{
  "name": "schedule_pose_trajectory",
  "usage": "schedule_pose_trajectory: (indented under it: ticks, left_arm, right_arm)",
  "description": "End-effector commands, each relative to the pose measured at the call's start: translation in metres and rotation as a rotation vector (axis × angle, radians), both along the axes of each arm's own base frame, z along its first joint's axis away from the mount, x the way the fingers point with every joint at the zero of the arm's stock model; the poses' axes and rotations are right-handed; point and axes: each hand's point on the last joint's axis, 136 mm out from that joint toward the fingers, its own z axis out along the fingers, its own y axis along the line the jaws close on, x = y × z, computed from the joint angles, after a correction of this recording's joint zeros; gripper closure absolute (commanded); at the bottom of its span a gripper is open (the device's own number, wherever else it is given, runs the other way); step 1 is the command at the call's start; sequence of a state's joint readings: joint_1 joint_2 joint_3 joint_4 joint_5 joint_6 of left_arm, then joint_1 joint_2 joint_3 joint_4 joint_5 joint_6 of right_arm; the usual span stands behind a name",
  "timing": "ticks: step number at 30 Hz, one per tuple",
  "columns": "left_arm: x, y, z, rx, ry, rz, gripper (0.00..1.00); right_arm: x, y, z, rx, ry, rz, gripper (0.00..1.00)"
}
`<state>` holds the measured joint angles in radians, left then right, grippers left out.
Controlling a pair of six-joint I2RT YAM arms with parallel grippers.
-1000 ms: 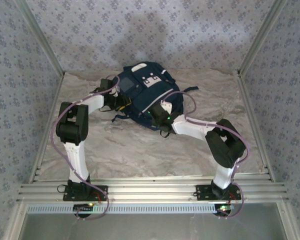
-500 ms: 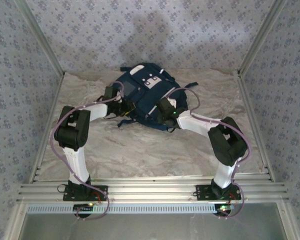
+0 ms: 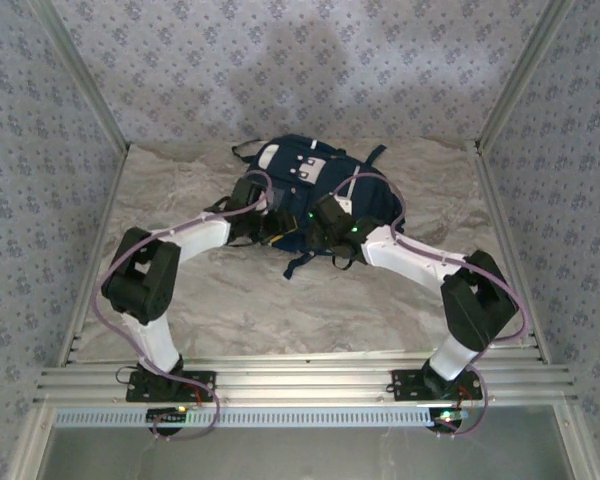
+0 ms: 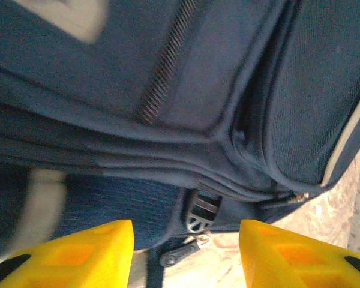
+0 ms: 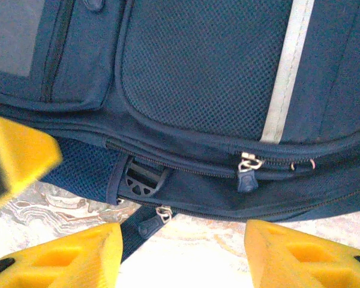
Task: Pack books, pencil case, and school supplies into a backpack
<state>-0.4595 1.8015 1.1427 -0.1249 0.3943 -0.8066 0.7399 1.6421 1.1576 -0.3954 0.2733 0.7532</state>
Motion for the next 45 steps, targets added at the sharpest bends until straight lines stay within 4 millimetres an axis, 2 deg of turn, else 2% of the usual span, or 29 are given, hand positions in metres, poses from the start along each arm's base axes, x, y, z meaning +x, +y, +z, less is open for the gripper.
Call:
schedule_pose_trajectory:
  ticks: [1, 4, 10, 15, 17, 19, 21, 24, 25, 26, 28, 35, 36, 40, 45]
  left_arm:
    - [0.016, 0.030, 0.007, 0.062, -0.029, 0.055, 0.50]
    - [0.022, 0.039, -0.002, 0.076, -0.018, 0.078, 0.50]
    - [0.029, 0.040, -0.027, 0.080, 0.035, 0.101, 0.49]
    - [0.032, 0.041, -0.039, 0.074, 0.062, 0.121, 0.49]
    - [0.033, 0.043, -0.039, 0.070, 0.064, 0.126, 0.49]
    - [0.032, 0.045, -0.039, 0.069, 0.065, 0.129, 0.49]
    - [0.033, 0.046, -0.038, 0.066, 0.067, 0.133, 0.50]
    - [0.032, 0.048, -0.037, 0.063, 0.068, 0.136, 0.50]
    - [0.032, 0.048, -0.037, 0.061, 0.070, 0.136, 0.50]
    - [0.032, 0.048, -0.036, 0.059, 0.069, 0.138, 0.50]
    - [0.032, 0.050, -0.034, 0.060, 0.065, 0.142, 0.50]
    - [0.030, 0.053, -0.035, 0.066, 0.071, 0.140, 0.50]
    - [0.029, 0.053, -0.034, 0.065, 0.070, 0.140, 0.50]
    - [0.030, 0.053, -0.033, 0.061, 0.066, 0.142, 0.50]
    - [0.030, 0.053, -0.030, 0.055, 0.065, 0.142, 0.50]
  right_arm:
    - [-0.006, -0.018, -0.020, -0.066, 0.034, -0.071, 0.43]
    - [-0.002, -0.021, -0.027, -0.076, 0.029, -0.071, 0.44]
    - [0.009, -0.021, -0.043, -0.117, 0.031, -0.079, 0.44]
    - [0.019, -0.021, -0.060, -0.151, 0.028, -0.097, 0.45]
    - [0.027, -0.019, -0.066, -0.154, 0.009, -0.104, 0.47]
    - [0.035, -0.018, -0.068, -0.158, -0.012, -0.109, 0.55]
    - [0.040, -0.019, -0.067, -0.186, -0.033, -0.118, 0.58]
    - [0.043, -0.021, -0.062, -0.204, -0.057, -0.116, 0.56]
    - [0.043, -0.021, -0.058, -0.211, -0.068, -0.113, 0.55]
    - [0.049, -0.015, -0.043, -0.199, -0.101, -0.113, 0.54]
    - [0.050, -0.017, -0.036, -0.221, -0.127, -0.115, 0.50]
    - [0.061, -0.020, -0.044, -0.197, -0.121, -0.124, 0.52]
    - [0.063, -0.021, -0.047, -0.199, -0.117, -0.127, 0.54]
    - [0.070, -0.025, -0.052, -0.191, -0.114, -0.134, 0.73]
    - [0.076, -0.030, -0.041, -0.182, -0.141, -0.119, 0.88]
